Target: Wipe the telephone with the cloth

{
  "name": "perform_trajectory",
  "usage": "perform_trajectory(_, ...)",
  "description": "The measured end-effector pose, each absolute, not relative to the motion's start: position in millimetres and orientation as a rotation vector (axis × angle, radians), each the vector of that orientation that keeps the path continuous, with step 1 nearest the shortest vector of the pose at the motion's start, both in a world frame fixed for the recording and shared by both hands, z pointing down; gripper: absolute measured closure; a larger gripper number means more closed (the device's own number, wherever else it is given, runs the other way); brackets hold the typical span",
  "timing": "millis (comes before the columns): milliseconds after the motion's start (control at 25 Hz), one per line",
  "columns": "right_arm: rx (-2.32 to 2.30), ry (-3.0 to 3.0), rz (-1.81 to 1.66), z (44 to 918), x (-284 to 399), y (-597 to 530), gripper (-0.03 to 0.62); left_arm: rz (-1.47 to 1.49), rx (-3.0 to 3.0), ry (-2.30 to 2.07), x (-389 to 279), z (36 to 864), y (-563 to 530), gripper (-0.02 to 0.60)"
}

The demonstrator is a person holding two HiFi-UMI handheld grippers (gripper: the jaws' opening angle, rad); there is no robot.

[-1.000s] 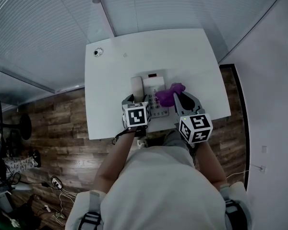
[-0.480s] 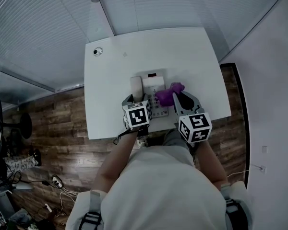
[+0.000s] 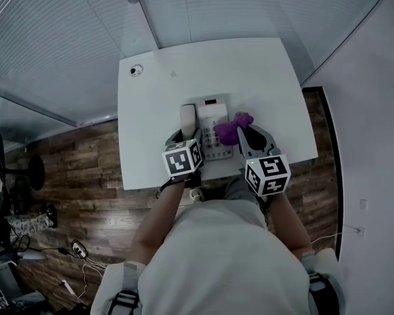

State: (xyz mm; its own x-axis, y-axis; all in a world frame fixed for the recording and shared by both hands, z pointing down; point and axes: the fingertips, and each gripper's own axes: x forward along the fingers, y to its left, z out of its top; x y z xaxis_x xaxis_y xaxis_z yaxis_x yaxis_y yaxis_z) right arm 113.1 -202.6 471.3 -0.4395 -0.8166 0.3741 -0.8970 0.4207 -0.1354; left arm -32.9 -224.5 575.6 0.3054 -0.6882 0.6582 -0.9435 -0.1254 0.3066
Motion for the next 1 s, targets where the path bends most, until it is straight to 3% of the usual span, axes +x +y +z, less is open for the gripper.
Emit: perform_trajectory(1000,1.529,-2.494,0.356,435,76,-190,0.549,-0.144,2.075,-1.014,-55,490,-188,0.356)
